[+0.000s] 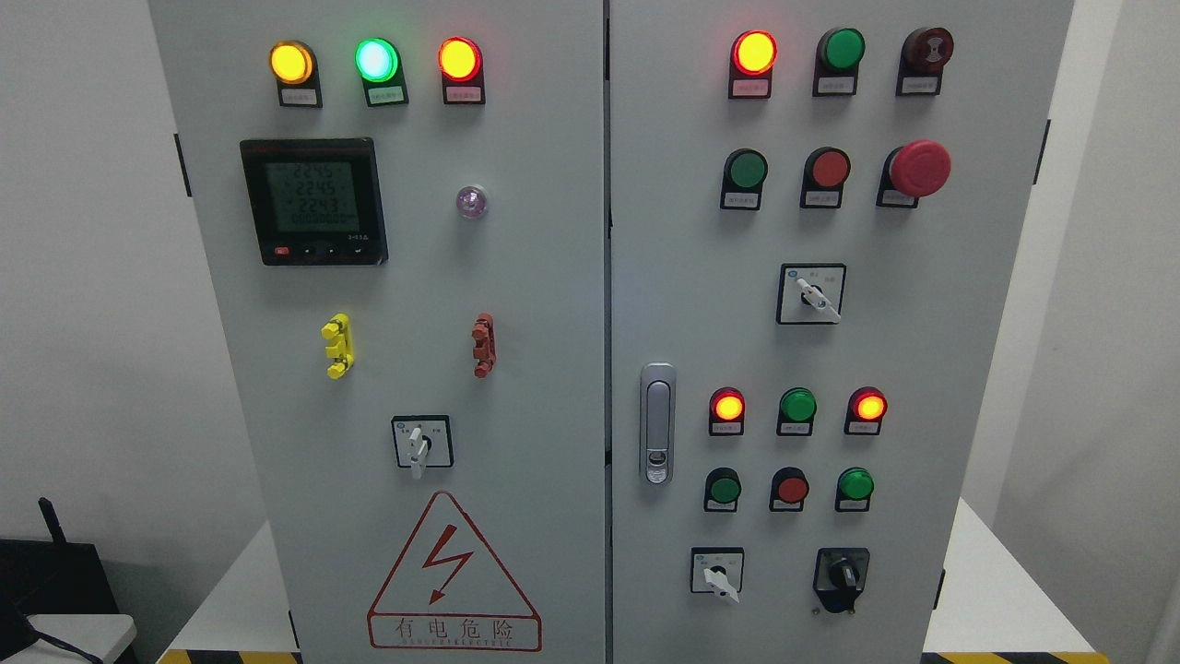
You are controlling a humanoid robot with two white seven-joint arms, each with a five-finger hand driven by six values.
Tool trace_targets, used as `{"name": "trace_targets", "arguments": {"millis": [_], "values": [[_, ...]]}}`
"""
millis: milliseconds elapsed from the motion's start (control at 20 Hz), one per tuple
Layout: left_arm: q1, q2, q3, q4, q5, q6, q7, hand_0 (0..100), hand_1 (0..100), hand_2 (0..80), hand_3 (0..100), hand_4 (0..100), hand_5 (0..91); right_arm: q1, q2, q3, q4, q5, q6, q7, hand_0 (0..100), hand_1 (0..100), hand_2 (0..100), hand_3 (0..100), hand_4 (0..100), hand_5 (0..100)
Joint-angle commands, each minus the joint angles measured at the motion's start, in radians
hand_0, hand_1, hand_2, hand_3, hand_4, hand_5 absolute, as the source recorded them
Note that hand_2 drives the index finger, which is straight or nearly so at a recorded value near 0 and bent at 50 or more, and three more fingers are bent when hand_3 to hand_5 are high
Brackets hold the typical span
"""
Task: Turn on light switch 1
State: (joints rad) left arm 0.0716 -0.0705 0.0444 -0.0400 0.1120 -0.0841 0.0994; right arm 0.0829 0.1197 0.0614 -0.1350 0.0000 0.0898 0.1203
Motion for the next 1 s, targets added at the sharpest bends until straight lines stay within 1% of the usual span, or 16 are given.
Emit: {"name": "trace_targets", "arguments": {"millis": [0, 852, 952], "values": [[0.0, 0.0, 0.0, -0.001, 0.0, 0.0, -0.001, 40, 0, 0.0, 0, 0, 0.0, 0.0, 0.0, 0.0, 0.0, -0.017, 0.001, -0.001, 12, 39, 0, 0, 0, 0], [0.004, 0.0, 0.002, -0.001, 0.003, 0.0, 0.002, 40, 0, 0.0, 0, 0, 0.0, 0.0, 0.0, 0.0, 0.0, -0.017, 0.001, -0.001, 12, 39, 0, 0, 0, 0], [0.004, -0.002, 0.002, -0.001, 0.005, -0.003, 0.034, 40, 0, 0.0, 0, 0, 0.0, 0.0, 0.0, 0.0, 0.0, -0.017, 0.001, -0.001, 12, 39, 0, 0, 0, 0]]}}
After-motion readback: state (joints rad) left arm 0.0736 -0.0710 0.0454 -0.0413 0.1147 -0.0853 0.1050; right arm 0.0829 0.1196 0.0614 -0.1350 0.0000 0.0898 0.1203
